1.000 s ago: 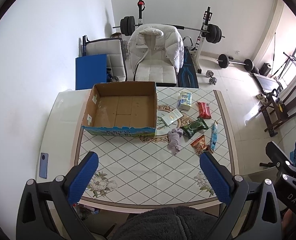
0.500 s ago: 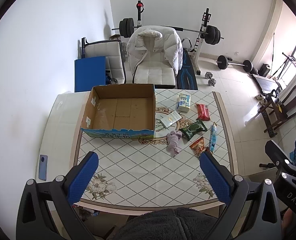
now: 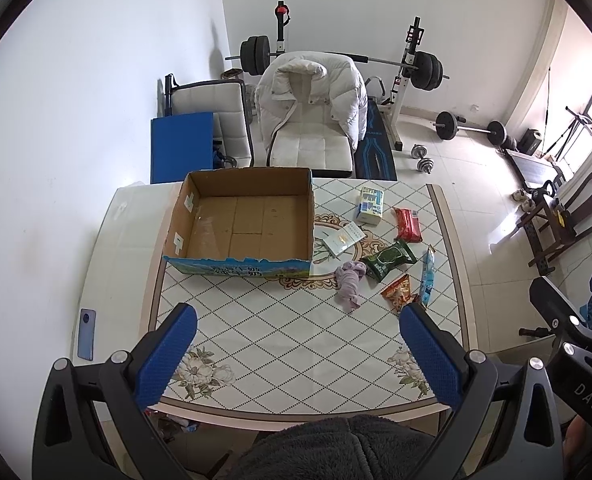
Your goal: Organize soft objects
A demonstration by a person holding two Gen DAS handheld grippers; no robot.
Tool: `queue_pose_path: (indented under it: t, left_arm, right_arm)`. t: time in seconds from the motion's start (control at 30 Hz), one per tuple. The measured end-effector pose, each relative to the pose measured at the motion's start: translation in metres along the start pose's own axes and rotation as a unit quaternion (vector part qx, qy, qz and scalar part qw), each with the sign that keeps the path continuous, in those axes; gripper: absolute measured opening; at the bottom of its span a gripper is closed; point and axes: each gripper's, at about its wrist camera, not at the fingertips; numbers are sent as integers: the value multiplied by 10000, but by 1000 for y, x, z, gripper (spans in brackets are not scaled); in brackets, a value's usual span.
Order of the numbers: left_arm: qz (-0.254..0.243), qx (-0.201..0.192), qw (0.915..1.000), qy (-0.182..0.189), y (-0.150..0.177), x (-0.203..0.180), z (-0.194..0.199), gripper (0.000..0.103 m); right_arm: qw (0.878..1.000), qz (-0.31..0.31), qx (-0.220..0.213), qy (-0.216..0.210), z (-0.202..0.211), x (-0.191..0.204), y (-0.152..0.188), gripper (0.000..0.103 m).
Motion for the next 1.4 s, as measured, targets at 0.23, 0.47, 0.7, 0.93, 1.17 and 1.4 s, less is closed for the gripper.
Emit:
queue_pose_path:
  t: [0.23, 0.47, 0.7, 0.93, 1.17, 1.4]
  left_arm:
    - [10, 20, 10000, 42, 1, 2, -1, 103]
    - [16, 25, 10000, 32, -1, 4, -2, 103]
    - [5, 40, 10000, 15, -3, 7, -4, 103]
    - [-52, 84, 10000, 12, -9, 7, -19, 103]
    - [-377, 746, 9964, 117, -33, -15, -117, 103]
    - [-909, 1815, 9784, 403, -38, -61, -260, 103]
  right_arm:
    - [10000, 1, -18, -14, 0, 2, 2, 103]
    - [10000, 6, -19, -18, 0, 4, 2, 103]
    - [10000, 3, 15, -58, -3, 6, 1, 103]
    - [9996, -99, 231, -91, -29, 2, -4, 103]
    - [9922, -478, 1142, 108, -136, -35, -7, 103]
    - [9756, 68, 2193, -61, -305, -45, 17, 103]
Point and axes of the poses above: each gripper's, at about its wrist camera, not at the fingertips, and z roughly against the way its jaws point, x to its left, y to its underside, and after that the axes turned 8 degrees about -z, right-handed
